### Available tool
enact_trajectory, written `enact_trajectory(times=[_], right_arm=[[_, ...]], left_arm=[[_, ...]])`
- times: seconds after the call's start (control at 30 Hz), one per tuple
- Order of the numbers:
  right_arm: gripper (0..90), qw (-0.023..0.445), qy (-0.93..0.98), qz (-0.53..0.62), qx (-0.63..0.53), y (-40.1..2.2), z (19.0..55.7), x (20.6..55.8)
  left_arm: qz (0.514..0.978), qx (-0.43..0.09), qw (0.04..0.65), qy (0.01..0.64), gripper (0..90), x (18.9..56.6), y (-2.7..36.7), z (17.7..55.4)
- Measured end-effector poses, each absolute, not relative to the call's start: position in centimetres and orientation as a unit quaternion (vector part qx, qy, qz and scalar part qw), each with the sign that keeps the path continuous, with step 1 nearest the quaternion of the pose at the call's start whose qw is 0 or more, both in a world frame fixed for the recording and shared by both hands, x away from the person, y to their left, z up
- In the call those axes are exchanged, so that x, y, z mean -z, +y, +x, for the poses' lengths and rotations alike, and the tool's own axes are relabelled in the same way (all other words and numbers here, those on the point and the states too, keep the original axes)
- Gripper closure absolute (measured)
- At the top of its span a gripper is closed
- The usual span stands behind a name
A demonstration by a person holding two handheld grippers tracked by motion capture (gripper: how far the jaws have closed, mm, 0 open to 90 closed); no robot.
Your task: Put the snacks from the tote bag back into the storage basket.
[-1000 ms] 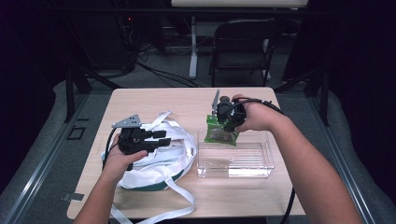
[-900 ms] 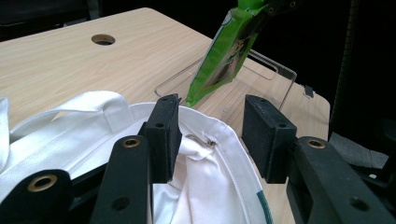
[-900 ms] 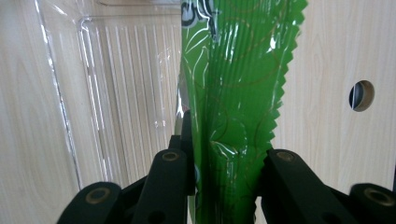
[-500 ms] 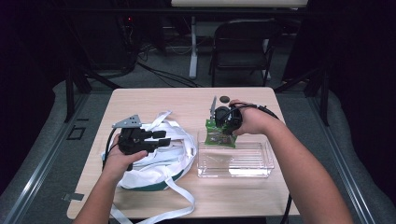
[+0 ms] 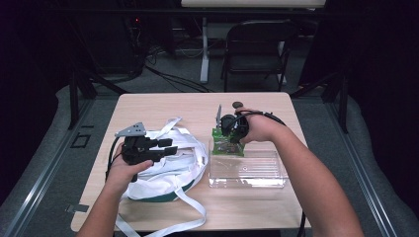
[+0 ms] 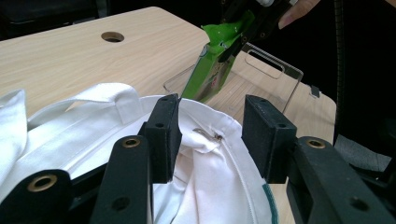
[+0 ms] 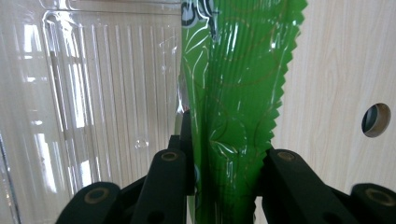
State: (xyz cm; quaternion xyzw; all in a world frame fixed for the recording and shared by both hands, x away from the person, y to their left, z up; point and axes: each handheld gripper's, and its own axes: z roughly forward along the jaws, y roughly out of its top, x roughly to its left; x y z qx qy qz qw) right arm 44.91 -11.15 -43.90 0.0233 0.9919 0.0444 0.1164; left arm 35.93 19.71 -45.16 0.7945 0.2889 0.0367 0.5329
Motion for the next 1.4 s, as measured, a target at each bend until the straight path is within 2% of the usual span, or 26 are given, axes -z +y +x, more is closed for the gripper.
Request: enact_trajectory(times=[0.8, 1.4], right_arm=[[74.4, 0.117, 0.992, 0.008, -0.035, -10.1, 46.0, 45.4], [65.5, 0.138, 0.989, 0.020, -0.051, -10.2, 46.3, 44.9]], left_arm=[[0.791, -0.039, 0.533, 0.299, 56.6, 45.3, 20.3, 35.8], [0.790, -0.040, 0.533, 0.300, 56.6, 45.3, 20.4, 35.8]])
